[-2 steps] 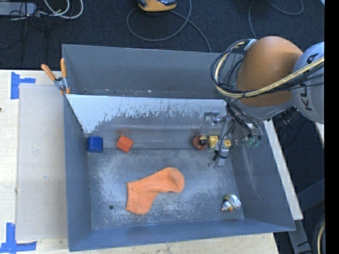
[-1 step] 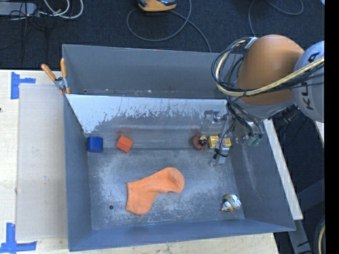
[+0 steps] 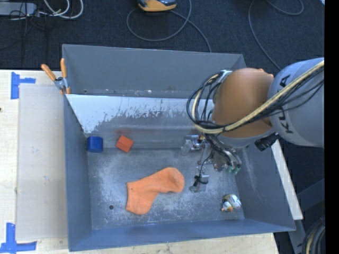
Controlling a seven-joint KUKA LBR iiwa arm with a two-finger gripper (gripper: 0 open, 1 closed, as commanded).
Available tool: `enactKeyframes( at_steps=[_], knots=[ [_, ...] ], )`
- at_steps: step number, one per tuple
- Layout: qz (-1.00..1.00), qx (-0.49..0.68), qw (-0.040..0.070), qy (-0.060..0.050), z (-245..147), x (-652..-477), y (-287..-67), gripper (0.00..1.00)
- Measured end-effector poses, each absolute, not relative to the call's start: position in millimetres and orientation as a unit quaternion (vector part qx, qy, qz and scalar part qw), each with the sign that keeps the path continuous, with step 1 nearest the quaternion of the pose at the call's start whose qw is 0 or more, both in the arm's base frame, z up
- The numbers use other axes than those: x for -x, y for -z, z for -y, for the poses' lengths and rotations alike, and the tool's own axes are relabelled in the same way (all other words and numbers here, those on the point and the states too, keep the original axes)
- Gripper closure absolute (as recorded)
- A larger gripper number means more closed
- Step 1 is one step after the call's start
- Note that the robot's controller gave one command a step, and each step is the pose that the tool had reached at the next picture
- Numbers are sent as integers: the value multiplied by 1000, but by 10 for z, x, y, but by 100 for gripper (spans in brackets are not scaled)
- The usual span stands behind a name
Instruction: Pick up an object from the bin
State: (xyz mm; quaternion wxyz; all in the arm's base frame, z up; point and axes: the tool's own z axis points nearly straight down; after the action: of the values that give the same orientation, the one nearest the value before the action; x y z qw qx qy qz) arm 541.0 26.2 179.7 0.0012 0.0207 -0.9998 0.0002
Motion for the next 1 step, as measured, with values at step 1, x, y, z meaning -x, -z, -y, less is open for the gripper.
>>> enactKeyframes(
  at_steps=[1],
  knots=[
    [999, -34, 0, 1, -345, -5763, -1422, 0]
  ],
)
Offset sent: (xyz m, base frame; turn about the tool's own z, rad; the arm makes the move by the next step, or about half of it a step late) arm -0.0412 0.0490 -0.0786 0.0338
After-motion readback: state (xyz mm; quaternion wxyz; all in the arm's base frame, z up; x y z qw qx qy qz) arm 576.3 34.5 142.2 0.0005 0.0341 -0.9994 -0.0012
